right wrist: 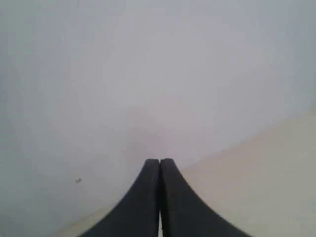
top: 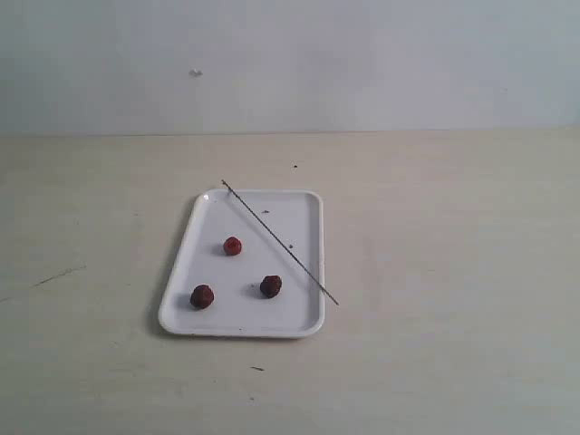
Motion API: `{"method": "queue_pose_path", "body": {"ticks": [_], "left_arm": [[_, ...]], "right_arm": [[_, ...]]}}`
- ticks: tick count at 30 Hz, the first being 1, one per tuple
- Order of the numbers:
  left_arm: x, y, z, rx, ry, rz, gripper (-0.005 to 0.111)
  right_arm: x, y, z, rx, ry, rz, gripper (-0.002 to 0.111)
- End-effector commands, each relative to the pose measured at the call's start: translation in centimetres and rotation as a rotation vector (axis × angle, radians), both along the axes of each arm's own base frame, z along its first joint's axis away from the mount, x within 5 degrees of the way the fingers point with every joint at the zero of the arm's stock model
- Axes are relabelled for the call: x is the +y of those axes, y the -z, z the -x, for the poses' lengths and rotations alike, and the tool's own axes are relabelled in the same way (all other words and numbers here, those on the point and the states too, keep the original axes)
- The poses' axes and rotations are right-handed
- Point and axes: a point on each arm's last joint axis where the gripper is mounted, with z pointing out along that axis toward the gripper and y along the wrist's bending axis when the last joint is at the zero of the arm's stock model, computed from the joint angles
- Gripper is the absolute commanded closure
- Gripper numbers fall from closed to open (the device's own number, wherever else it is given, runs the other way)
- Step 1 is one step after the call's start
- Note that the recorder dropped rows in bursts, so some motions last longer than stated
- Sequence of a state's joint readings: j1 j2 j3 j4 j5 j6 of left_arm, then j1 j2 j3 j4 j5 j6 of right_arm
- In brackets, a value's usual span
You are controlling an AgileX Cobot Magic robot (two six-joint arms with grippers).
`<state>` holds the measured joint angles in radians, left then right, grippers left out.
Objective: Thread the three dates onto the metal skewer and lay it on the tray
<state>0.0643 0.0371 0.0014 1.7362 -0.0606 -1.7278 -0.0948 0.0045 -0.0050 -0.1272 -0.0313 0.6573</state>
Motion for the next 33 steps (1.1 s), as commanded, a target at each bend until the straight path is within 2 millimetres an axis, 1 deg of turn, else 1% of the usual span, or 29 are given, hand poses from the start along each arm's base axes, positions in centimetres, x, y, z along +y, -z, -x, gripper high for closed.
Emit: {"method": "queue_pose_path", "body": {"ticks": [1,6,9,12,13,15,17,18,19,20,21,23,24,25,26,27,29,31,33], "left_arm": [[0.0,0.0,0.0,-0.001,0.004,-0.004,0.107],[0.0,0.0,0.0,-0.001,0.004,-0.004,0.107],[0.0,0.0,0.0,-0.001,0.004,-0.004,0.107],[0.0,0.0,0.0,-0.001,0.004,-0.004,0.107],[0.0,0.0,0.0,-0.001,0.004,-0.004,0.107],[0.0,0.0,0.0,-0.001,0.004,-0.004,0.107],[0.0,0.0,0.0,-0.001,0.004,-0.004,0.107],[0.0,0.0,0.0,-0.001,0.004,-0.004,0.107],[0.0,0.0,0.0,-0.001,0.004,-0.004,0.107],[0.0,0.0,0.0,-0.001,0.004,-0.004,0.107],[0.0,0.0,0.0,-0.001,0.004,-0.004,0.107],[0.0,0.0,0.0,-0.001,0.004,-0.004,0.107],[0.0,0.0,0.0,-0.001,0.004,-0.004,0.107],[0.0,0.0,0.0,-0.001,0.004,-0.004,0.107],[0.0,0.0,0.0,-0.001,0.004,-0.004,0.107],[0.0,0.0,0.0,-0.001,0.004,-0.004,0.107],[0.0,0.0,0.0,-0.001,0.004,-0.004,0.107],[0.0,0.0,0.0,-0.001,0.004,-0.004,0.107],[0.0,0.0,0.0,-0.001,0.004,-0.004,0.107]], "right_arm": [[0.1,-0.4,0.1,-0.062,-0.010,0.013,0.108],[0.1,-0.4,0.1,-0.072,-0.027,-0.102,0.108],[0.2,-1.1,0.2,-0.156,-0.055,-0.165,0.108],[0.5,-3.0,0.9,-0.368,-0.107,-0.150,0.108],[0.5,-3.2,1.1,-0.398,-0.112,-0.149,0.108],[0.4,-5.5,1.2,-0.416,-0.091,-0.146,0.108],[0.2,-7.9,0.7,-0.404,-0.050,-0.076,0.108],[0.1,-9.7,0.0,-0.391,-0.035,-0.044,0.108],[0.0,-10.8,-0.7,-0.375,-0.025,-0.015,0.108],[-0.1,-11.9,-1.9,-0.340,-0.018,-0.001,0.108],[-0.2,-13.7,-3.2,-0.317,-0.015,0.034,0.108],[-0.3,-15.6,-6.3,-0.230,-0.019,0.104,0.108],[-0.3,-16.8,-8.6,-0.171,-0.023,0.187,0.108],[-0.3,-18.1,-10.0,-0.158,-0.025,0.260,0.108],[-0.2,-18.7,-11.5,-0.133,-0.034,0.348,0.108],[-0.2,-19.4,-13.7,-0.095,-0.046,0.421,0.108],[-0.3,-19.6,-16.8,-0.014,-0.073,0.486,0.108],[-0.4,-19.2,-19.5,0.093,-0.077,0.521,0.108],[-0.2,-17.9,-22.2,0.210,-0.067,0.590,0.108]]}}
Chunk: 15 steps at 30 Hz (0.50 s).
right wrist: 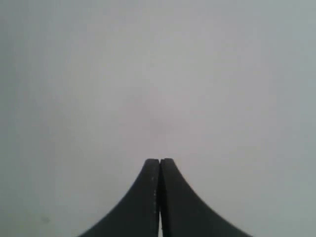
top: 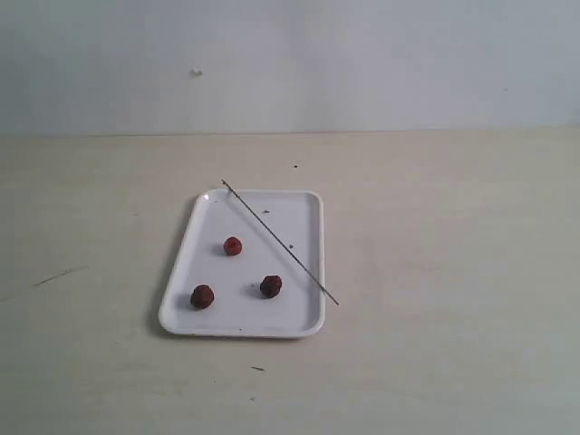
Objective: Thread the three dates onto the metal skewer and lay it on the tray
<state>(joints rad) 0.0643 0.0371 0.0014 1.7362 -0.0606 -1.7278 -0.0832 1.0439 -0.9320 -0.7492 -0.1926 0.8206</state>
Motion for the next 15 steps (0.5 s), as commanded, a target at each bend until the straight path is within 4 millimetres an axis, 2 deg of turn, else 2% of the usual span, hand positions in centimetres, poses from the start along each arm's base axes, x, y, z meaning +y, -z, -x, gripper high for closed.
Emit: {"method": "queue_pose_path", "body": {"ticks": [1,5,8,12,15], "left_arm": [[0.0,0.0,0.0,-0.001,0.004,-0.004,0.107],[0.0,0.0,0.0,-0.001,0.004,-0.004,0.107],[0.0,0.0,0.0,-0.001,0.004,-0.004,0.107],[0.0,0.0,0.0,-0.001,0.004,-0.004,0.107],[0.0,0.0,0.0,-0.001,0.004,-0.004,0.107]], "right_arm": [[0.4,2.6,-5.8,0.225,0.061,0.186,0.108],[2.6,6.7,-10.0,0.358,0.008,0.374,0.108],[3.7,10.0,-12.6,0.482,0.040,0.521,0.108],[4.9,14.2,-14.9,0.703,0.069,0.766,0.108],[6.4,15.9,-15.9,0.872,-0.031,0.772,0.108]]}}
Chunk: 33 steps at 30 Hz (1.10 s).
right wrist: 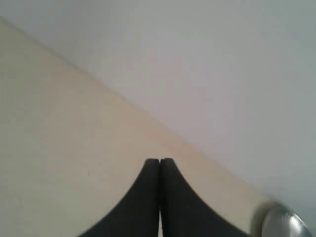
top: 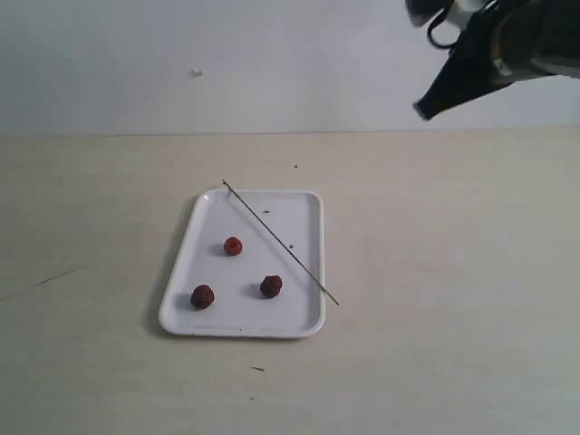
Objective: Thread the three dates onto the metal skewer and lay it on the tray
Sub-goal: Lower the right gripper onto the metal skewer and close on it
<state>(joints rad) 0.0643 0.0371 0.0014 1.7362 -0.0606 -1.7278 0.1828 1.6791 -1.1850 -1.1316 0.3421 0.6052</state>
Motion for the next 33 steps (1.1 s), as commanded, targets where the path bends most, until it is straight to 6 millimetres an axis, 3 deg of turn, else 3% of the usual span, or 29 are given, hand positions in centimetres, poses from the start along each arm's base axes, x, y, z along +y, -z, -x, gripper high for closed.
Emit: {"method": "queue_pose_path", "body": {"ticks": [1,6,8,10,12,15,17,22,33], "left_arm": [[0.0,0.0,0.0,-0.001,0.004,-0.004,0.107],[0.0,0.0,0.0,-0.001,0.004,-0.004,0.107],[0.0,0.0,0.0,-0.001,0.004,-0.004,0.107],[0.0,0.0,0.0,-0.001,0.004,-0.004,0.107],[0.0,0.0,0.0,-0.001,0.004,-0.004,0.107],[0.0,0.0,0.0,-0.001,0.004,-0.004,0.107],[0.0,0.0,0.0,-0.001,0.004,-0.004,0.107],[0.0,0.0,0.0,-0.001,0.004,-0.004,0.107],[0.0,0.0,0.0,-0.001,0.004,-0.004,0.107]], "right_arm": [[2.0,2.5,-1.4,0.302,-0.042,0.015,0.108],[5.2,2.8,-1.7,0.683,-0.188,-0.218,0.108],[6.6,2.3,-2.2,0.749,-0.208,-0.342,0.108],[8.2,2.5,-2.8,0.789,-0.229,-0.338,0.104],[9.4,3.3,-2.8,0.820,-0.196,-0.301,0.096],[12.8,6.1,-2.4,0.865,-0.210,-0.201,0.071],[14.2,7.8,-2.3,0.890,-0.229,-0.183,0.068],[15.0,11.0,-2.8,0.923,-0.177,-0.202,0.068],[15.4,14.6,-3.7,0.914,-0.169,-0.208,0.068]]}}
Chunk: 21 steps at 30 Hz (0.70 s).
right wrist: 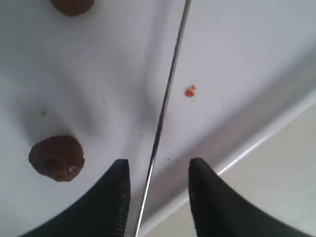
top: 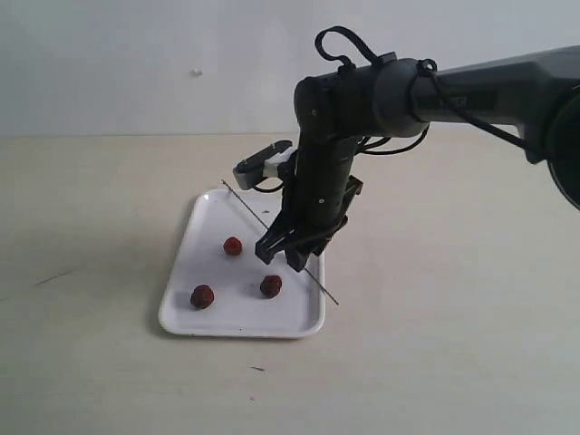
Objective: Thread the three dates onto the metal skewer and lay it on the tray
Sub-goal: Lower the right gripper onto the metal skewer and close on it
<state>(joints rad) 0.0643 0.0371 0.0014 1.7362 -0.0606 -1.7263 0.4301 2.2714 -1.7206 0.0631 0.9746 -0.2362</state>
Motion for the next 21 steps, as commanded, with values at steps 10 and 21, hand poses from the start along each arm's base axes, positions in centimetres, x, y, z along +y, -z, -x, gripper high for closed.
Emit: {"method": "queue_pose_path", "body": {"ticks": [10,21], "left_arm": [[0.0,0.0,0.0,-0.001,0.004,-0.003,0.107],[0.0,0.0,0.0,-0.001,0.004,-0.003,0.107]], "right_arm": [[0.4,0.2,-0.6,-0.054,0.010,-0.031,0.069],[0.4,1.6,-0.7,-0.034,0.010,-0.022,0.071]]}}
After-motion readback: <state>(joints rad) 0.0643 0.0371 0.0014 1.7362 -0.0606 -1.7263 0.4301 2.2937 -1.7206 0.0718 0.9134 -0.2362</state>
